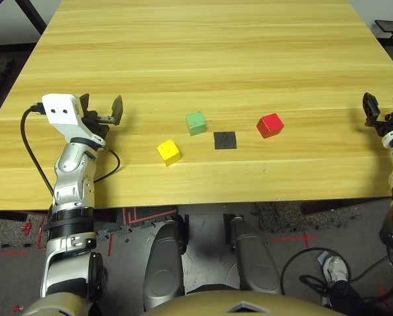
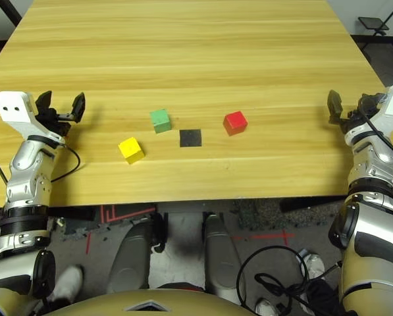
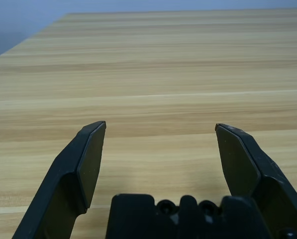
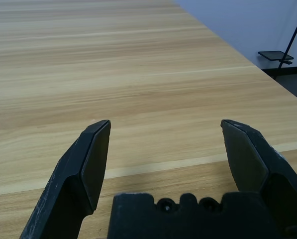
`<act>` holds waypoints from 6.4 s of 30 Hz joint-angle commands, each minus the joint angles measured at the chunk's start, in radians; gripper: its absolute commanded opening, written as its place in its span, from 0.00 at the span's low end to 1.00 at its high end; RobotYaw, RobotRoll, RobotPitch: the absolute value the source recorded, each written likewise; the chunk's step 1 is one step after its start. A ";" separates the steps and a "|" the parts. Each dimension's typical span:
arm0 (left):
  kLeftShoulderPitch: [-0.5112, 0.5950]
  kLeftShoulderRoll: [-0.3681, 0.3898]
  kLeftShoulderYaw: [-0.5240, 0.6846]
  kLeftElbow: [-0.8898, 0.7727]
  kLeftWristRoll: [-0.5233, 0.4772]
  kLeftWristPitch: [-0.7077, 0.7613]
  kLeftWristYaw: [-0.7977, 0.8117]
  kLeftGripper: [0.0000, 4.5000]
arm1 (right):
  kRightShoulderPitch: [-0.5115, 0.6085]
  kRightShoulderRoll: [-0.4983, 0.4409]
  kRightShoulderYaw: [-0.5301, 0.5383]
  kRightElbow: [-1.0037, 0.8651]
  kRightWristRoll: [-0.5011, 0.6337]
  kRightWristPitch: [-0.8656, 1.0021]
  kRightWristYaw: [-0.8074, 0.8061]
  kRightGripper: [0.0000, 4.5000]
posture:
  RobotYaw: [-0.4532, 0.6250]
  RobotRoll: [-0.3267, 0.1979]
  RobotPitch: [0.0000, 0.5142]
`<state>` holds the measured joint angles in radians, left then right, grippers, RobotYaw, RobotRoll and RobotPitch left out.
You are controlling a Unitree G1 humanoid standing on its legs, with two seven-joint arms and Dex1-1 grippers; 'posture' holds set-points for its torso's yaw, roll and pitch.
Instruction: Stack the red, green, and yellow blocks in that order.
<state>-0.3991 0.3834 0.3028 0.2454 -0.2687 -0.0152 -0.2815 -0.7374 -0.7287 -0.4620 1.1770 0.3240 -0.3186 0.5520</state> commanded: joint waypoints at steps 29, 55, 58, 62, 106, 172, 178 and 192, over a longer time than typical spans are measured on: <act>-0.112 0.418 -0.199 -0.382 -0.274 0.627 -0.660 1.00 | -0.408 -0.039 0.757 -0.149 -0.227 0.009 1.062 1.00 | 0.61 0.51 0.42; -0.035 0.389 -0.277 -0.531 -0.255 0.664 -0.634 1.00 | -0.511 0.129 0.788 0.098 -0.517 -0.249 0.960 0.45 | 0.73 0.54 0.44; -0.046 0.387 -0.279 -0.533 -0.254 0.669 -0.631 1.00 | -0.518 0.147 0.773 0.089 -0.514 -0.233 0.947 0.45 | 0.73 0.54 0.44; -0.064 0.384 -0.283 -0.528 -0.253 0.679 -0.629 1.00 | -0.533 0.201 0.743 0.037 -0.482 -0.095 0.962 0.45 | 0.72 0.54 0.45; -0.124 0.326 -0.340 -0.488 -0.213 0.699 -0.598 1.00 | -0.268 0.249 0.853 -0.745 -0.455 0.499 0.944 0.68 | 0.72 0.48 0.52; -0.555 0.107 -0.676 -0.268 0.055 0.758 -0.914 0.46 | 0.065 -0.065 0.484 -0.721 -0.104 0.471 0.813 1.00 | 0.46 0.71 0.47; -0.560 0.086 -0.693 -0.233 0.067 0.733 -0.899 0.46 | 0.087 -0.065 0.473 -0.749 -0.097 0.484 0.794 1.00 | 0.44 0.72 0.47; -0.550 0.073 -0.701 -0.153 0.104 0.660 -0.873 0.46 | 0.109 -0.071 0.464 -0.782 -0.082 0.504 0.771 1.00 | 0.43 0.72 0.46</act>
<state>-0.9631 0.4537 -0.3872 0.0895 -0.1706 0.6573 -1.1519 -0.6372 -0.7889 0.0169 0.4120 0.2315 0.1804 1.3237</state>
